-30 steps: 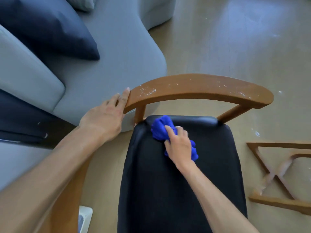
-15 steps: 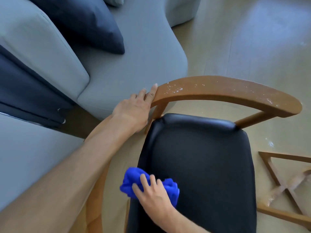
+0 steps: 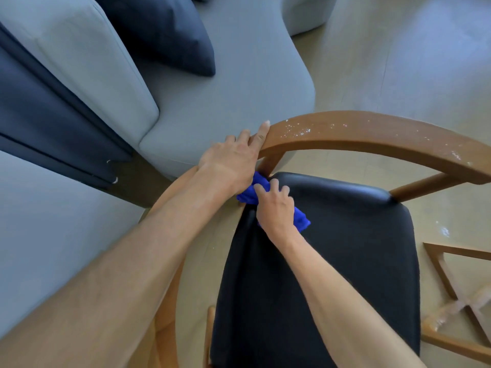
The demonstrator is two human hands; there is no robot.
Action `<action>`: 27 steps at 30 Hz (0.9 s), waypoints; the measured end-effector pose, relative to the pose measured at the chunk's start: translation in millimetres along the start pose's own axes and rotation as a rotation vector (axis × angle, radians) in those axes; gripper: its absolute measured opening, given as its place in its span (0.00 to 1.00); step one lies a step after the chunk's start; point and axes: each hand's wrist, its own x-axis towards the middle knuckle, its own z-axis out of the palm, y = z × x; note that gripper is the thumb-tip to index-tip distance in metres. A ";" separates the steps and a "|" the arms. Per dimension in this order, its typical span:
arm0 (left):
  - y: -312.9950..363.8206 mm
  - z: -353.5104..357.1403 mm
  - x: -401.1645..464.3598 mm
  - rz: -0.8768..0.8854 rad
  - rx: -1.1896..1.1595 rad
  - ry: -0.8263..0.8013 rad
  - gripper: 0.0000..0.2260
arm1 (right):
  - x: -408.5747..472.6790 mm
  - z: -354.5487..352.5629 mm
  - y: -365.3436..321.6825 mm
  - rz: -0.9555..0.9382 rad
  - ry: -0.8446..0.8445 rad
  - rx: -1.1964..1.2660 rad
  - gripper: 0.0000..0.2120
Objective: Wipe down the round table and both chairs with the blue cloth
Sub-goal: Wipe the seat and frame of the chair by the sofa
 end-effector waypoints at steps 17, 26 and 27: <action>-4.5 2.1 -2.4 0.017 -0.021 0.026 0.30 | -31.6 7.4 124.2 -0.250 0.157 0.074 0.21; -3.0 -1.2 -1.5 0.034 -0.046 0.005 0.31 | -38.8 10.0 178.3 0.803 0.137 0.272 0.20; -3.0 -0.1 -1.0 0.038 -0.045 0.010 0.31 | -24.8 10.1 154.9 0.799 0.145 0.278 0.21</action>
